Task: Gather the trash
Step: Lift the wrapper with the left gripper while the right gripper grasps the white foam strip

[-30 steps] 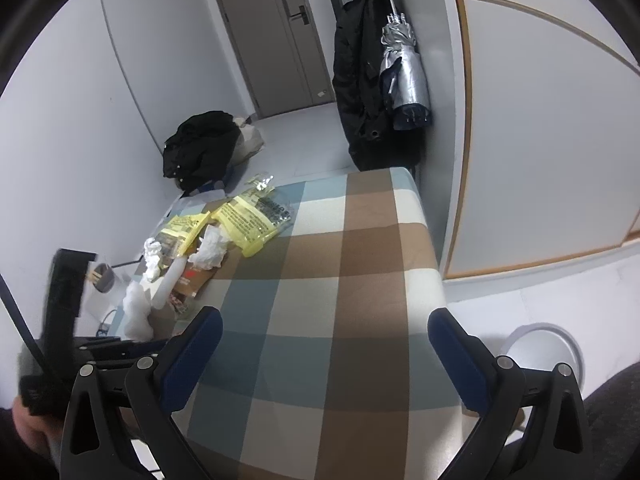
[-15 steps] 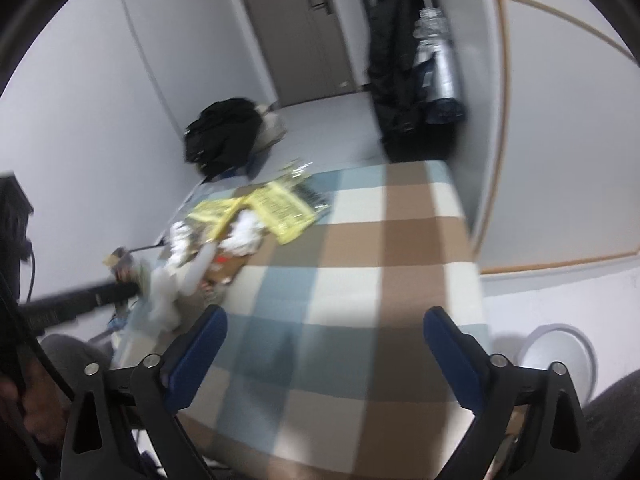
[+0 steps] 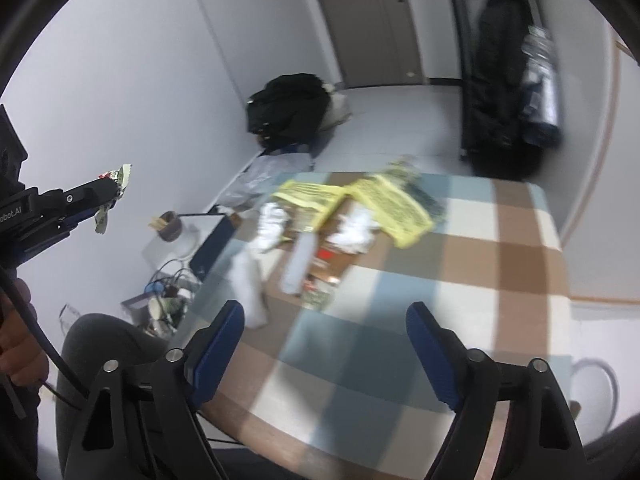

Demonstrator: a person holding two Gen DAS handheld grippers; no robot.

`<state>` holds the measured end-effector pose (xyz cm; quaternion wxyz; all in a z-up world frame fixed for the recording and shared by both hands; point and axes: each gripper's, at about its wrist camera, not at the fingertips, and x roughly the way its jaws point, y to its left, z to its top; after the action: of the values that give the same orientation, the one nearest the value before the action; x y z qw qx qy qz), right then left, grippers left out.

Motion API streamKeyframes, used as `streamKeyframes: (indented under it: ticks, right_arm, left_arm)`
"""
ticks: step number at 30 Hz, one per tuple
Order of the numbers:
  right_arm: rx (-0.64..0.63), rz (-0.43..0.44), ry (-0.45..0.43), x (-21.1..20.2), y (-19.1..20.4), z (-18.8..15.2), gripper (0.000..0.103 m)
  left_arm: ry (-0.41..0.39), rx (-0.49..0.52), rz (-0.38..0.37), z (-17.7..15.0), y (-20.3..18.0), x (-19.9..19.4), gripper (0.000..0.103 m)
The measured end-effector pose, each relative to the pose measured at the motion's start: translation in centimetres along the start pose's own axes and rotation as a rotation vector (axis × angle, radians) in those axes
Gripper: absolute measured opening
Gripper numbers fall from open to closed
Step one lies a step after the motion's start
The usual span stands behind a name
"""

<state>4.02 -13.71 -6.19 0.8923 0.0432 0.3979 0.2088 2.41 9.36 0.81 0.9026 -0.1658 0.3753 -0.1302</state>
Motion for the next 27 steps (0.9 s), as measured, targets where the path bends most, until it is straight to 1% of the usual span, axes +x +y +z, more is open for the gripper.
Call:
streamKeyframes:
  ticks: [2,5,7,8,10,14,20,22,25,27]
  right_arm:
    - [-0.043,0.018,0.009,1.0,1.7,0.5,0.078]
    - [-0.088,0.045,0.031,2.6,3.6,1.2,0.076]
    - [-0.123,0.047,0.046,3.6,4.7,1.6,0.071]
    - [-0.150,0.046,0.055,4.2,5.4,1.9,0.071]
    - [-0.182,0.051,0.077,5.3,6.2,2.5,0.070]
    - [-0.218,0.088,0.126,7.6,7.3,3.7,0.069]
    - [-0.290,0.143,0.263,12.2,9.2,5.1,0.068]
    - [-0.301,0.142,0.312,13.5,9.6,5.3,0.063]
    - [-0.317,0.147,0.390,15.5,10.0,5.3,0.061]
    - [-0.335,0.129,0.436,16.7,10.2,5.2,0.054]
  left_arm:
    - [-0.003,-0.022,0.004,0.0,1.1,0.0,0.017]
    - [0.001,-0.016,0.026,-0.1,2.0,-0.2,0.017]
    - [-0.001,-0.022,0.026,-0.2,2.7,0.0,0.017]
    - [-0.002,-0.027,0.024,-0.3,3.0,-0.3,0.017]
    - [-0.006,-0.041,0.021,-0.3,3.7,-0.3,0.016]
    - [-0.011,-0.067,0.022,-0.4,5.2,0.0,0.016]
    - [0.004,-0.108,0.023,-0.7,7.1,0.4,0.016]
    - [0.007,-0.115,0.027,-0.7,7.6,0.6,0.016]
    - [0.009,-0.132,0.026,-0.6,8.3,0.8,0.016]
    - [0.011,-0.139,0.028,-0.6,8.6,0.9,0.016]
